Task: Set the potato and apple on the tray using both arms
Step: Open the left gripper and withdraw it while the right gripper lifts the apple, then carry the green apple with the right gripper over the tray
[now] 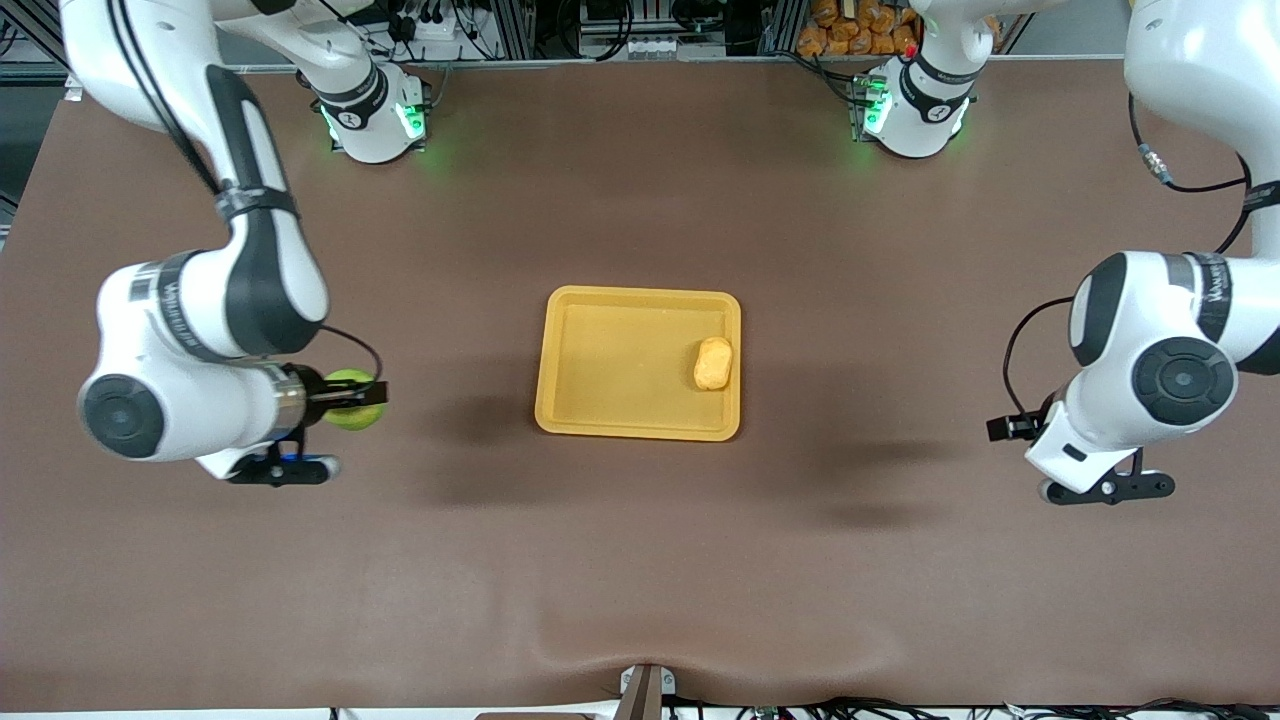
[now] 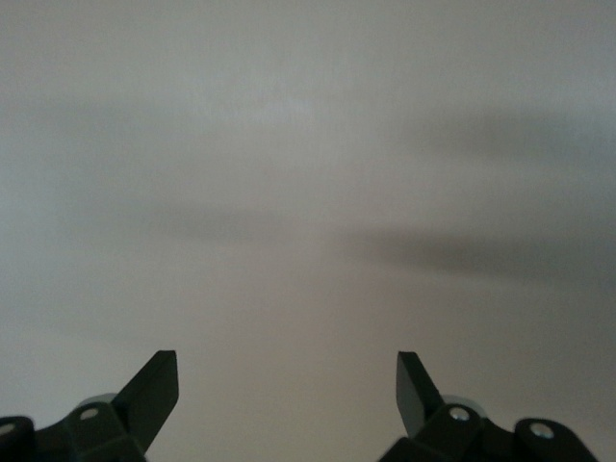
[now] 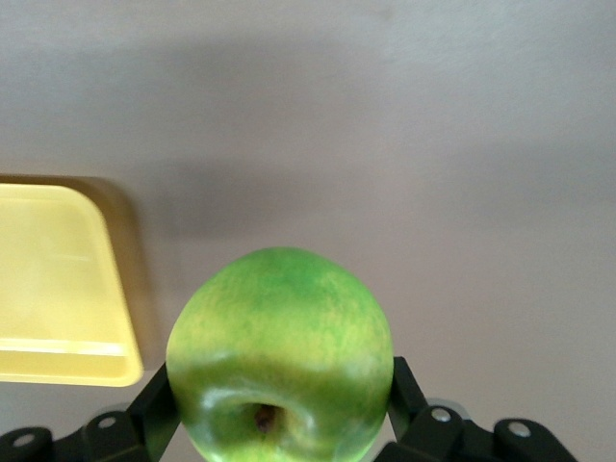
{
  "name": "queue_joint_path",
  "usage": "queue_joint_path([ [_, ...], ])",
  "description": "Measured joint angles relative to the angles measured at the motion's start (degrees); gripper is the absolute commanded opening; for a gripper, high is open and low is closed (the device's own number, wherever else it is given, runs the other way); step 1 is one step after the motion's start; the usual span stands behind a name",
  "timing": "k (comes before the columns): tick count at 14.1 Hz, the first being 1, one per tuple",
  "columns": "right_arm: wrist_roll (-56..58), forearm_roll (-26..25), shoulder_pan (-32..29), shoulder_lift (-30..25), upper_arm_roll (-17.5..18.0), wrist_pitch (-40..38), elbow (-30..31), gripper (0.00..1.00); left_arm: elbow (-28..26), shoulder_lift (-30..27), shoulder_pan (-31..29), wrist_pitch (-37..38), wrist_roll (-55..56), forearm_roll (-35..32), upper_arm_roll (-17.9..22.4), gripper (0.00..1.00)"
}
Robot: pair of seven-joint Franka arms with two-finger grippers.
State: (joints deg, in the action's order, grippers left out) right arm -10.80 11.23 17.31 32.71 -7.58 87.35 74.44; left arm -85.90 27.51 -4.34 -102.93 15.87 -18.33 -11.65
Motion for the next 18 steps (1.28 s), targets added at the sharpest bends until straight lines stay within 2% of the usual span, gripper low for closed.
queue_joint_path([
  [2,-3.53,0.97,2.46,-0.02,-0.01,0.10,-0.01,0.00,-0.74,-2.41,-1.09,4.10,-1.76,3.64,-0.01,1.00],
  [4,-6.25,1.33,5.04,-0.01,-0.02,0.45,0.01,0.00,-3.69,-6.41,-2.27,5.21,-2.41,6.43,-0.04,1.00],
  [8,-10.60,3.89,9.22,0.63,-0.03,4.62,0.37,0.00,-7.54,-15.50,-3.37,7.53,-6.59,8.34,-0.04,1.00],
  [12,-16.56,4.53,13.61,3.72,0.02,11.93,1.21,0.00,-6.36,-20.62,-5.19,8.73,-11.55,11.07,0.05,1.00],
  [18,-22.58,4.60,20.67,9.11,0.07,24.04,5.05,0.00,-1.25,-22.32,-3.81,12.54,-11.66,11.99,0.04,1.00],
])
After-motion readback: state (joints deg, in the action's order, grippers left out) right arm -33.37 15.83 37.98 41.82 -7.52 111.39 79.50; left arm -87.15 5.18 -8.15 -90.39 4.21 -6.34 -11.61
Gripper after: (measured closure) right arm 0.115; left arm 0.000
